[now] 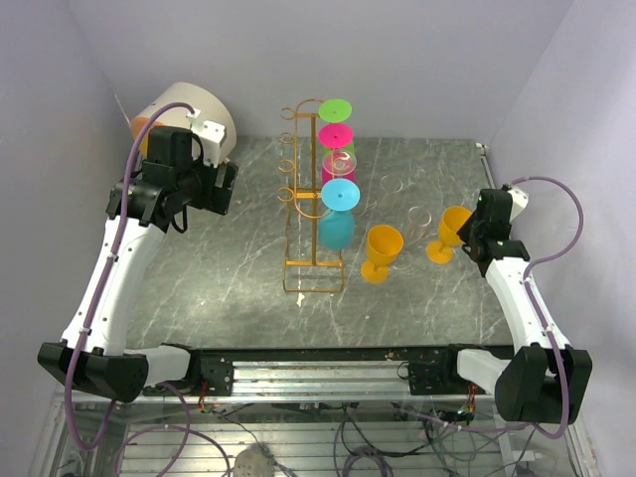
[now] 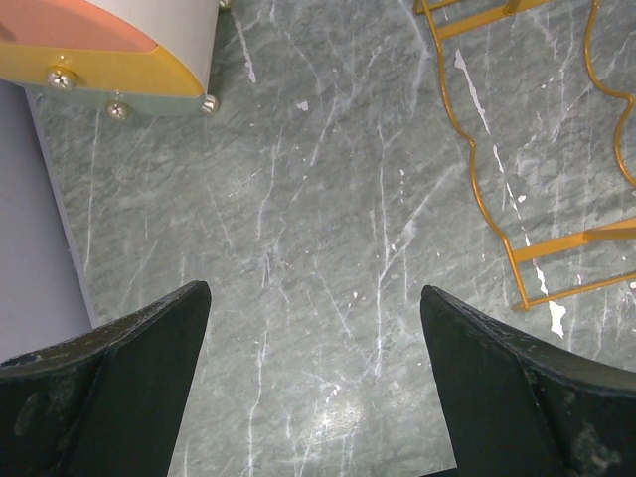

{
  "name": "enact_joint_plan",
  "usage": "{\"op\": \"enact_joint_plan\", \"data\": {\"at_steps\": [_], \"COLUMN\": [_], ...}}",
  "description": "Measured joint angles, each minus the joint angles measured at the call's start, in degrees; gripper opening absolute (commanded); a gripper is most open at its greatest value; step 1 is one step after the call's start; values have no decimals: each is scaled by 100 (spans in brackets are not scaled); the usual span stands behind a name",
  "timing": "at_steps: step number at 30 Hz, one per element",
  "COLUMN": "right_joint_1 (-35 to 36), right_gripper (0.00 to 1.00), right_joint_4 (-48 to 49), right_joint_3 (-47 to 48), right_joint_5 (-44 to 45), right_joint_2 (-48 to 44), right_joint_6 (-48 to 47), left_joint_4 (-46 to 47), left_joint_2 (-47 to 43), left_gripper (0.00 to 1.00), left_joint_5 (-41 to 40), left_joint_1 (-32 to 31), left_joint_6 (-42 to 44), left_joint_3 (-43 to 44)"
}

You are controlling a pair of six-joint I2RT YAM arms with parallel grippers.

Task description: Place the wine glass upside down on the wine glass rack

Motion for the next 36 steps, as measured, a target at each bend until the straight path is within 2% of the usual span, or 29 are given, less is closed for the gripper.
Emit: {"op": "enact_joint_plan", "data": {"at_steps": [1,4,5,13,20,25,29,33,36], "right_joint_1": [-2,-7,-7,-7,-7,-7,-4,275,962], "right_gripper": [21,1,0,0,0,0,0,0,0], "right_joint_4": [2,33,28,-358,-496,518,1482,2791,3703], "right_joint_3": [-17,-79,-98,-31,1115,1781,2542,2938,3067], "right_joint_5": [-9,-33,-50,-79,323,378,-15,-496,-542], "right_joint_2": [0,-42,-63,-402,-955,-1298,-879,-199,341], "right_joint_6": [2,2,2,11,-31,-129,-234,-479,-1106], "left_joint_4": [0,0,0,-46,-326,-570,-645,-479,-317], "left_joint_2": [0,0,0,33,313,577,807,846,848], "left_gripper": [98,97,97,99,100,96,96,96,96], "left_joint_5": [2,2,2,-205,-577,-127,664,1449,1762], "left_joint_1": [0,0,0,-2,4,98,199,282,310], "left_joint_6": [-2,-2,-4,-13,-63,-273,-579,-1360,-2267], "left_joint_3": [0,0,0,103,1366,2557,3324,3414,3316]}}
